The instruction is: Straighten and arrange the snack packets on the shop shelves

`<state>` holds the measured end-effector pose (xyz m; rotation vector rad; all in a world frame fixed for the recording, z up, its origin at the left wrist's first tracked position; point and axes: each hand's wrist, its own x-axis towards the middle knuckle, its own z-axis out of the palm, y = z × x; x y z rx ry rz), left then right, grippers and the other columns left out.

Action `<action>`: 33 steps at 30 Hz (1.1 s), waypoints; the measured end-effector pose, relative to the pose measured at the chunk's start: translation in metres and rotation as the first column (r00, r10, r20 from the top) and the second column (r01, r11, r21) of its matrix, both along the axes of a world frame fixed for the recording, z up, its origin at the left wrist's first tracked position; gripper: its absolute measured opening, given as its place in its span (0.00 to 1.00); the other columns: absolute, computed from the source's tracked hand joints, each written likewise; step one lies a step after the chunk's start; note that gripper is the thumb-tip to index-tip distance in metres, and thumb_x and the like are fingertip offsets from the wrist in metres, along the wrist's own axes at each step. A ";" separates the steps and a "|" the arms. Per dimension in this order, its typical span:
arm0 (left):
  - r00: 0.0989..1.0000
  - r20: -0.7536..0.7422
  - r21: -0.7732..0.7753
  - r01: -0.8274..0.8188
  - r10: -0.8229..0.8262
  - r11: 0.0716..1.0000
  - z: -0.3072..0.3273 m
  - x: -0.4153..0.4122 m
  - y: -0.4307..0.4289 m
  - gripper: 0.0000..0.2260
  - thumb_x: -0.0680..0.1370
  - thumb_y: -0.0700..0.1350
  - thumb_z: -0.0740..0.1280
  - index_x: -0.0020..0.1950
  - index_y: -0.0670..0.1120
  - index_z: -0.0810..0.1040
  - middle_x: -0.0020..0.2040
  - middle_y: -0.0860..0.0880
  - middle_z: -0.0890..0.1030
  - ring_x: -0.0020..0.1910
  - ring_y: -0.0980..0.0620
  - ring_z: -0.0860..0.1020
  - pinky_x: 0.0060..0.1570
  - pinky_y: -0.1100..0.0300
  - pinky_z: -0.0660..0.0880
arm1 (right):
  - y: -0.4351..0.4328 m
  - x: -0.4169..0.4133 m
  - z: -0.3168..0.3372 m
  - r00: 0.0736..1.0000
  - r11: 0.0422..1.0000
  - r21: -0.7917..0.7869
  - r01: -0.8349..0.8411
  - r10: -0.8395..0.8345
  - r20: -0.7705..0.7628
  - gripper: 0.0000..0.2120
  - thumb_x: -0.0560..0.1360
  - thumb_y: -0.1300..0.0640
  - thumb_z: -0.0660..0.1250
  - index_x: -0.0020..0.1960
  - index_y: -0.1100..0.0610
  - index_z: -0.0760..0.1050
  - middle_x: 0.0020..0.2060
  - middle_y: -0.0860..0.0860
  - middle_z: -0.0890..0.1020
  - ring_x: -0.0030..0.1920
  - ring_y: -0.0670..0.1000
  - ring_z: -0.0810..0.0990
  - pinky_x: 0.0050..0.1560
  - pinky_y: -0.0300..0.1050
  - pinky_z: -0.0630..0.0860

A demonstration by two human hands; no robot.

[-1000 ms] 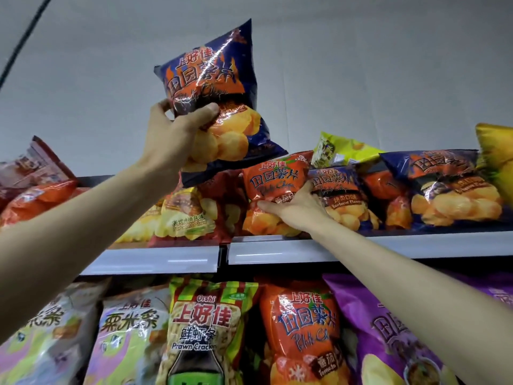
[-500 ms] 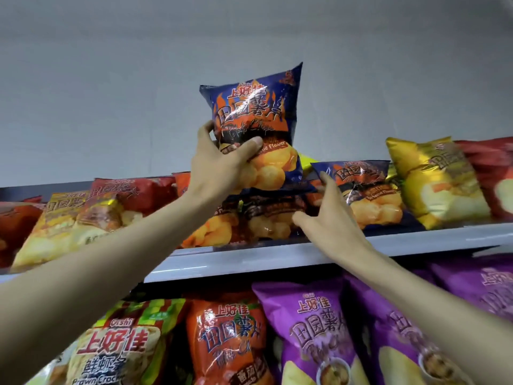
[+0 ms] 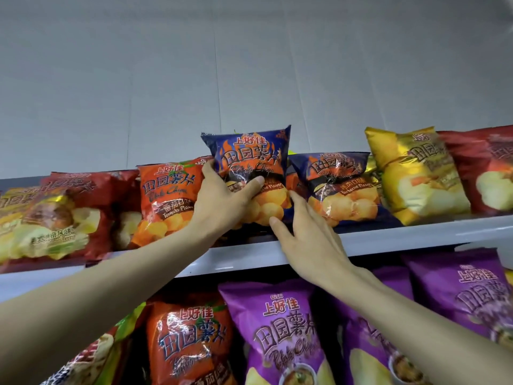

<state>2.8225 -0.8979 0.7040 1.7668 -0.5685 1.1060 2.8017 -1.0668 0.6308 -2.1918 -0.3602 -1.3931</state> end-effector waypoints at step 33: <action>0.947 -0.036 0.538 -0.251 0.320 0.805 0.012 -0.021 0.041 0.29 0.77 0.66 0.71 0.71 0.53 0.70 0.60 0.50 0.82 0.54 0.46 0.80 0.54 0.51 0.74 | -0.021 -0.029 0.022 0.961 0.911 -0.362 0.198 -0.254 -0.112 0.24 0.83 0.35 0.56 0.60 0.55 0.76 0.54 0.55 0.81 0.57 0.60 0.79 0.54 0.58 0.78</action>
